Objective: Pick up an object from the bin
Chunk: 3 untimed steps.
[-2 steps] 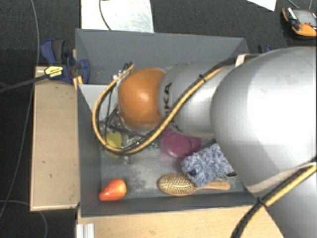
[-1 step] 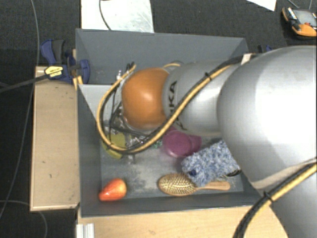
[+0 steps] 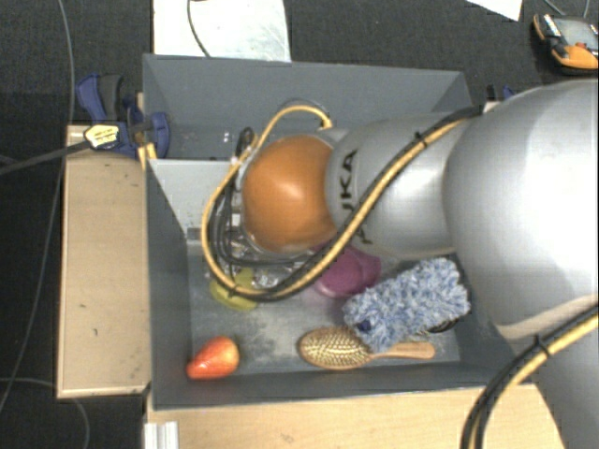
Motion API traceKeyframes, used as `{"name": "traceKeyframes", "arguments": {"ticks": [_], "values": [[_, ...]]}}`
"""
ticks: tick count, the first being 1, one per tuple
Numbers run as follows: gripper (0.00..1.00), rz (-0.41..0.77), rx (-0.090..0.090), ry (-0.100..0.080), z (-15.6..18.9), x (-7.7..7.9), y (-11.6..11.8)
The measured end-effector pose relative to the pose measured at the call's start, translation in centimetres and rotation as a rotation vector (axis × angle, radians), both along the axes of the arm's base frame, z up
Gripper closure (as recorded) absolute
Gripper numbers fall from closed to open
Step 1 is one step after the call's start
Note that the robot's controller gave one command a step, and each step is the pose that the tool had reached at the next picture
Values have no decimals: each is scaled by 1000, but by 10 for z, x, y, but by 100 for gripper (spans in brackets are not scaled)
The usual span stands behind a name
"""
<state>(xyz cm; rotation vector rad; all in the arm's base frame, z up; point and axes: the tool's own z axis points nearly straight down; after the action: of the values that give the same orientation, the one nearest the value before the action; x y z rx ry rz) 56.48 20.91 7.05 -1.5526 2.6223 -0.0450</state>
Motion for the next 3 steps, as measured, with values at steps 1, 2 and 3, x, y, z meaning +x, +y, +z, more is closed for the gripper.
{"name": "traceKeyframes", "arguments": {"ticks": [1, 2, 3], "values": [[100, -2, 0, 1, 0, 0, 0], [100, -8, 1, 3, 8, -6, 1], [100, -13, 4, -2, 16, -4, 2]]}}
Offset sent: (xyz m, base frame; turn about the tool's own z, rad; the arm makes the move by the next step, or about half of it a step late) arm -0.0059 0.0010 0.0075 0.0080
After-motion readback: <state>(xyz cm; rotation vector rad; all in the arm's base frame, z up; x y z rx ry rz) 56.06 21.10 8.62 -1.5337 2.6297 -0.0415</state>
